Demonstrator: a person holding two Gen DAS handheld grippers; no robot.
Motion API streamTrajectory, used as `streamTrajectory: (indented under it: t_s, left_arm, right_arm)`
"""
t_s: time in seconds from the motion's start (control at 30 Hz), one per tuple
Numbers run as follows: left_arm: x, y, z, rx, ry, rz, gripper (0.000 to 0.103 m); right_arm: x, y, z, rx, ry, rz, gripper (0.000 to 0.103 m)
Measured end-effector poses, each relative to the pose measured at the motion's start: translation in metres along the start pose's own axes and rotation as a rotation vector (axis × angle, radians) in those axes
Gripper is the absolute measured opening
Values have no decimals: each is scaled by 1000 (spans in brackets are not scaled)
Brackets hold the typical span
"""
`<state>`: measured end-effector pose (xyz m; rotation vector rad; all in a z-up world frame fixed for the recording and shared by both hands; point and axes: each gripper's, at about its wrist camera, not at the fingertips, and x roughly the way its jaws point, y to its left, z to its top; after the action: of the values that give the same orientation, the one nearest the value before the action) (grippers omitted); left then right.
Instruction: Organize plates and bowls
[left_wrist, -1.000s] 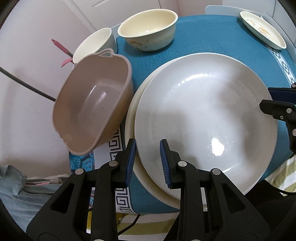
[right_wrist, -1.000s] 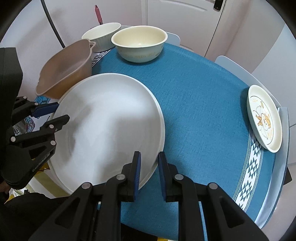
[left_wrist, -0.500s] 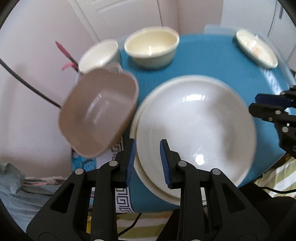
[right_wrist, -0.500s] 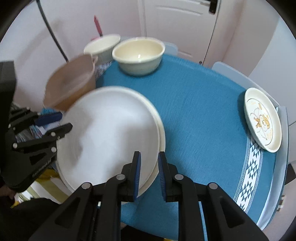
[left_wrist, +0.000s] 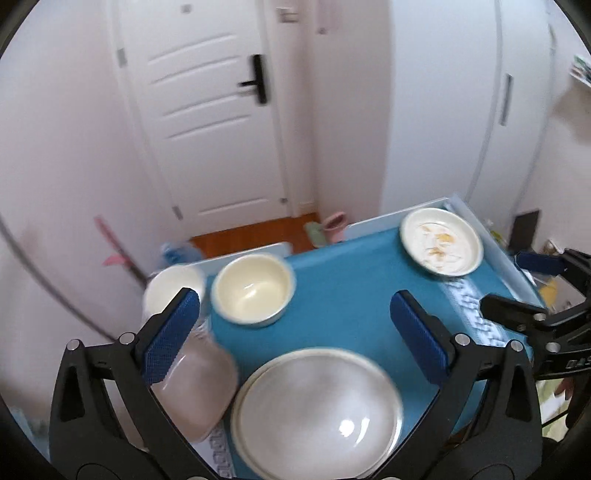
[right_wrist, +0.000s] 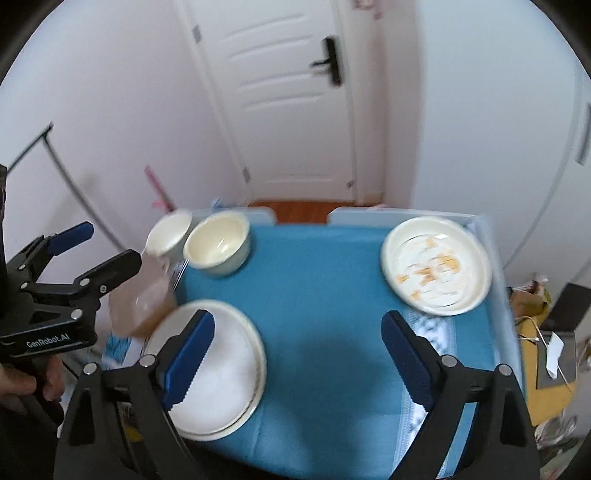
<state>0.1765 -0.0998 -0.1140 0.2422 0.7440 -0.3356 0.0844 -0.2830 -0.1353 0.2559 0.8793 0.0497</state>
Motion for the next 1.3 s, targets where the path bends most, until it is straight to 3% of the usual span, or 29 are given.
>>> streamTrajectory:
  t_s: [0.03, 0.07, 0.2, 0.37, 0.47, 0.57, 0.63, 0.8, 0.87, 0.9, 1.03, 1.23, 1.27, 1.3]
  left_arm:
    - [6, -5, 9, 15, 4, -35, 103]
    - [10, -9, 14, 22, 3, -68, 103]
    - [38, -29, 50, 34, 21, -253, 103]
    - [113, -62, 80, 46, 153, -417, 103]
    - [158, -85, 81, 73, 227, -435, 103]
    - [210, -104, 71, 82, 319, -445, 102]
    - [233, -114, 68, 92, 353, -446, 97]
    - [280, -133, 59, 117, 399, -456, 79]
    - [296, -138, 57, 109, 421, -466, 72]
    - [301, -139, 56, 104, 426, -466, 68]
    - [315, -143, 54, 99, 442, -476, 64]
    - [329, -147, 56, 108, 444, -490, 35]
    - [330, -148, 56, 111, 450, -490, 25]
    - [331, -149, 56, 113, 454, -487, 21]
  right_arm:
    - [-6, -6, 2, 17, -16, -11, 101]
    - [-14, -15, 3, 41, -37, -28, 103]
    - [-41, -43, 11, 101, -122, -95, 103]
    - [-28, -95, 16, 228, -30, -122, 103]
    - [-3, -125, 8, 312, 7, -195, 103]
    - [35, -162, -8, 442, 57, -123, 103]
    - [59, -180, -15, 496, 84, -118, 101]
    - [96, -204, -19, 523, 90, -110, 78]
    - [108, -209, -20, 533, 93, -102, 63]
    - [115, -211, -20, 542, 92, -98, 61]
    - [130, -216, -17, 543, 91, -109, 52]
    - [146, -226, -15, 567, 103, -124, 30]
    - [148, -226, -16, 568, 108, -131, 26]
    - [150, -227, -16, 569, 112, -139, 23]
